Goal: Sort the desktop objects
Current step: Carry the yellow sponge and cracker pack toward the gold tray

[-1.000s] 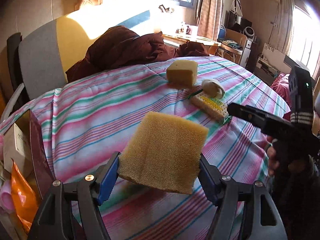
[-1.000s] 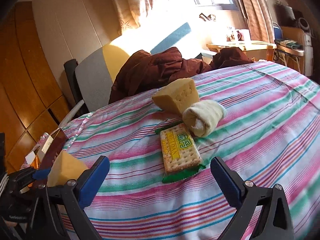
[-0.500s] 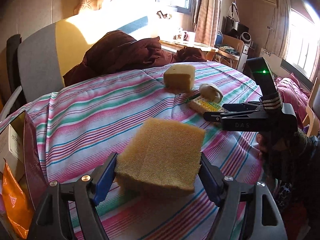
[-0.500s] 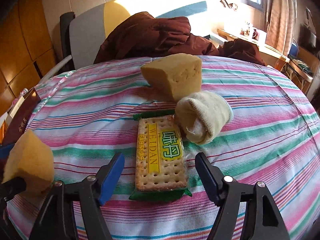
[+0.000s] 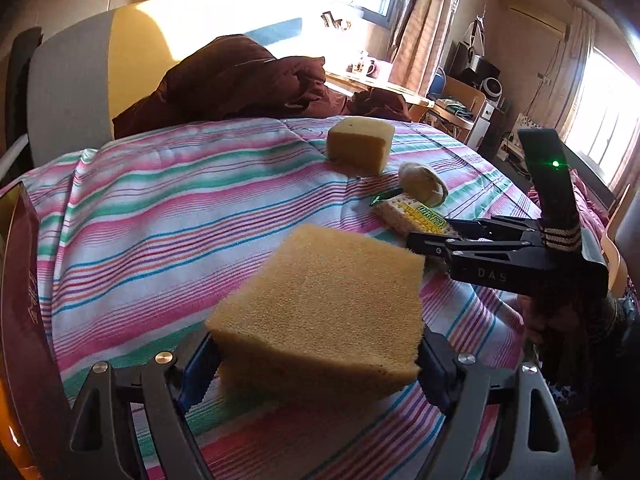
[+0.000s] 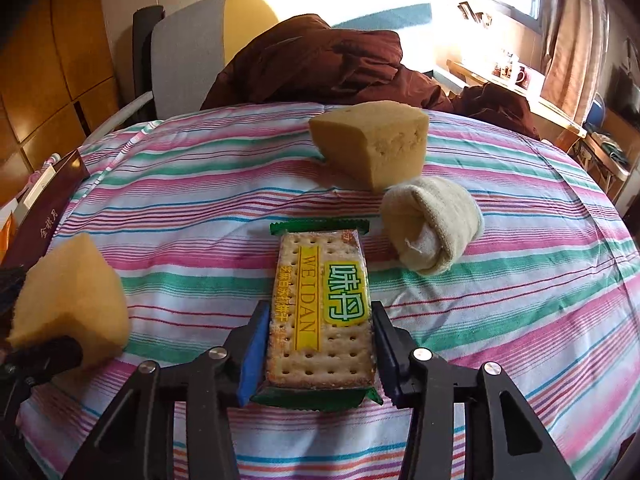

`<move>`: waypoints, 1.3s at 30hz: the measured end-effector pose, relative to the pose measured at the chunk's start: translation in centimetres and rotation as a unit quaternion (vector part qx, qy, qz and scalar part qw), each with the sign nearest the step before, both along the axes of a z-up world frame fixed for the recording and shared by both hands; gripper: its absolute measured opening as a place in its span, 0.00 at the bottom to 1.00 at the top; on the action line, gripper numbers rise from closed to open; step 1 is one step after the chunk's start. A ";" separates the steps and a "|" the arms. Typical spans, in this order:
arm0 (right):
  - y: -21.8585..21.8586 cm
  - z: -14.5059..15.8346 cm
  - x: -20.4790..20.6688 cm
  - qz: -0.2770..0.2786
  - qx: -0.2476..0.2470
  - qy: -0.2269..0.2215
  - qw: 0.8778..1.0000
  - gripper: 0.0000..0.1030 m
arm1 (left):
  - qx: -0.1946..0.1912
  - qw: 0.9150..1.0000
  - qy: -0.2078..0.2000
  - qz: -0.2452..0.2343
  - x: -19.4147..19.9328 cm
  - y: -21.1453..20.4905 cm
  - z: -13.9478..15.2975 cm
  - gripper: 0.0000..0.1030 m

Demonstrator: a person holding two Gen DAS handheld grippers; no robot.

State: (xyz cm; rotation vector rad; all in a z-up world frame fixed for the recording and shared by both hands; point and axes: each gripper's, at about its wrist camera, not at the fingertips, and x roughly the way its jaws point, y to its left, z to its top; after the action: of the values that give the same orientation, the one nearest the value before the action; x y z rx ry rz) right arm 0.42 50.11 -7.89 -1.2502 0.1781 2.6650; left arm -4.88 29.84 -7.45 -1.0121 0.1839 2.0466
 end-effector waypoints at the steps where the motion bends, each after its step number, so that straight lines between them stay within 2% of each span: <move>1: -0.3 0.0 0.3 0.001 -0.003 0.002 1.000 0.47 | -0.001 1.000 -0.006 0.003 -0.1 0.0 -0.2 0.83; 3: -1.0 0.0 0.9 0.002 -0.007 0.006 1.000 0.47 | -0.006 1.000 -0.016 0.007 -0.3 0.0 -0.8 0.83; 8: -2.5 0.0 2.3 0.000 -0.012 0.015 1.000 0.47 | -0.004 1.000 -0.013 0.010 -0.1 0.0 -0.9 0.83; 14: -3.4 -0.1 3.1 -0.005 -0.009 0.020 1.000 0.47 | 0.000 1.000 0.022 0.020 0.7 -0.4 0.0 0.82; 16: -3.6 -0.1 3.2 -0.006 -0.011 0.021 1.000 0.47 | 0.000 0.999 0.030 0.014 1.0 -0.4 0.2 0.77; 24: -4.9 0.1 4.7 -0.012 -0.027 0.033 0.999 0.47 | 0.013 0.999 0.040 0.002 3.1 -1.4 1.0 0.75; 31: -7.0 1.7 5.9 0.000 -0.040 0.058 0.997 0.47 | 0.037 0.998 0.051 0.020 5.1 -4.1 3.0 0.75; 39: -12.4 4.8 4.7 0.065 -0.026 0.087 0.994 0.47 | 0.061 0.993 0.065 0.079 5.5 -9.3 5.5 0.75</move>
State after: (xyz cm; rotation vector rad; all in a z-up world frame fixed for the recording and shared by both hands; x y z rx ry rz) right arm 5.17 37.66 -3.13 -1.0772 0.1979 2.9004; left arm 0.66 20.57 -1.94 -0.8413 0.0453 2.2411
